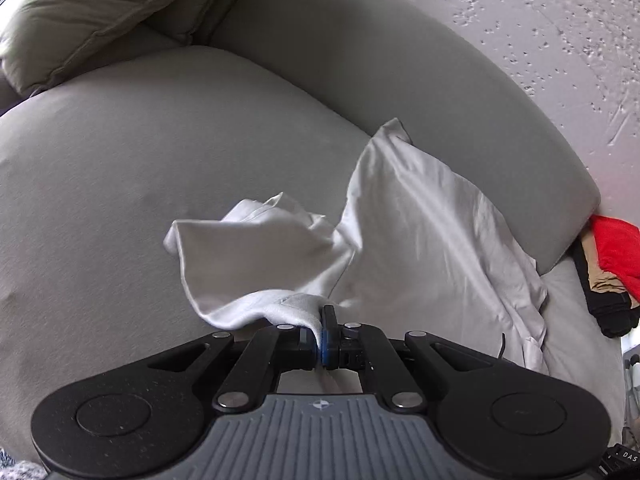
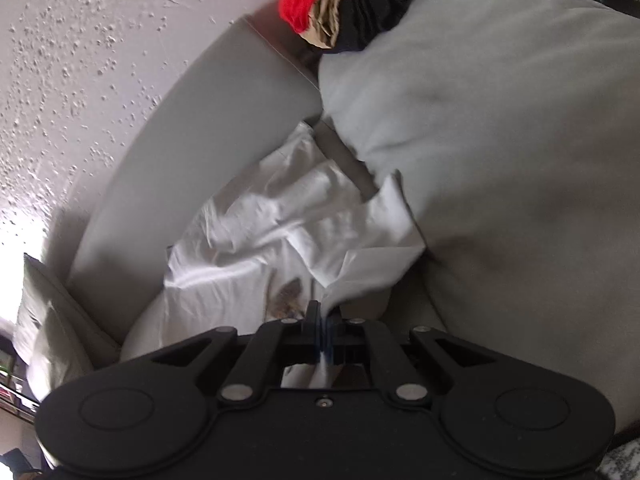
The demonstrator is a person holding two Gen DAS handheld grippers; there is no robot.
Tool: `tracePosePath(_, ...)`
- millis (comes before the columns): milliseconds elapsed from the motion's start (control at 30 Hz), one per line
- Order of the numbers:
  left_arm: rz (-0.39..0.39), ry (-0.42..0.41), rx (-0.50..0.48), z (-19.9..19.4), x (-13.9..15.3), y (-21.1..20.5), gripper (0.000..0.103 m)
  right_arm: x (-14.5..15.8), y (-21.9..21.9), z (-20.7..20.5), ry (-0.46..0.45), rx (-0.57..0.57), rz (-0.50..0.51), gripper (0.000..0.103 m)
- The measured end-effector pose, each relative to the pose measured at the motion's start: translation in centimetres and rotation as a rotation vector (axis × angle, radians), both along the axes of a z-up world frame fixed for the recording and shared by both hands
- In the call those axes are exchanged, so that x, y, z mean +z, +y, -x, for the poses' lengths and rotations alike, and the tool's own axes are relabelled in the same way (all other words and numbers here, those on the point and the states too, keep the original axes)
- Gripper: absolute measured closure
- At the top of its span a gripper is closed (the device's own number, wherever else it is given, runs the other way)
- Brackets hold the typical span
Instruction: Fold clothes
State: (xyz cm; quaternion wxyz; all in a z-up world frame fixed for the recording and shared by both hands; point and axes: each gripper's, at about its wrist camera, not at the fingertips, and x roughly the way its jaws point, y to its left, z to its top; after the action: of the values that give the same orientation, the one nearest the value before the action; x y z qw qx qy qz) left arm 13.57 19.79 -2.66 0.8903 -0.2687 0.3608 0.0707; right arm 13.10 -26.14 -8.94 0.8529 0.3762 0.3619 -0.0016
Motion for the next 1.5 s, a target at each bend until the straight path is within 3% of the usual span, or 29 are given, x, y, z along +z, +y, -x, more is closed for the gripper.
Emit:
tracePosePath(367,-0.036,-0.026,-0.026,4.3,4.0,-0.3,0.102,5.8,-1.1,4.4,-0.054,-0.002,0.018,0.100)
tracePosePath(633,-0.147,0.133,-0.055,6.0,0.8,-1.5,0.101,3.2,0.1,7.7,0.072,0.060,0.098,0.100)
tracePosePath(767,-0.193,0.110,-0.104,8.7,2.7,-1.1,0.092,4.3,-0.6,10.2,0.081,0.084,0.109,0.094)
tracePosePath(800,-0.229,0.089,-0.120,9.6,3.5,-1.1,0.083,5.0,-0.9,11.1,0.069,0.092,0.102,0.086)
tracePosePath(867,-0.291,0.037,-0.165,11.4,5.0,-1.5,0.075,6.3,-1.1,12.5,0.040,0.114,0.114,0.073)
tracePosePath(933,-0.299,-0.003,-0.213,12.6,5.5,-2.0,0.073,7.2,-1.1,13.5,0.012,0.135,0.142,0.067)
tracePosePath(1033,-0.290,-0.006,-0.284,12.5,3.8,-4.6,0.070,6.3,0.2,13.4,0.000,0.205,0.149,0.067)
tracePosePath(1100,-0.288,0.013,-0.326,11.9,2.4,-6.5,0.072,4.8,1.8,12.4,0.029,0.266,0.139,0.078)
tracePosePath(1167,-0.295,0.035,-0.362,10.8,0.8,-8.5,0.072,3.7,4.2,11.2,0.048,0.340,0.147,0.081)
tracePosePath(1300,-0.357,0.041,-0.376,8.4,-1.4,-11.2,0.071,3.0,8.5,7.4,0.048,0.419,0.218,0.081)
tracePosePath(1433,-0.406,0.098,-0.418,7.6,-3.4,-12.2,0.072,1.3,11.4,4.8,0.061,0.481,0.329,0.081)
tracePosePath(1500,-0.430,0.142,-0.436,8.3,-4.2,-12.3,0.073,0.9,11.7,6.1,0.060,0.496,0.367,0.081)
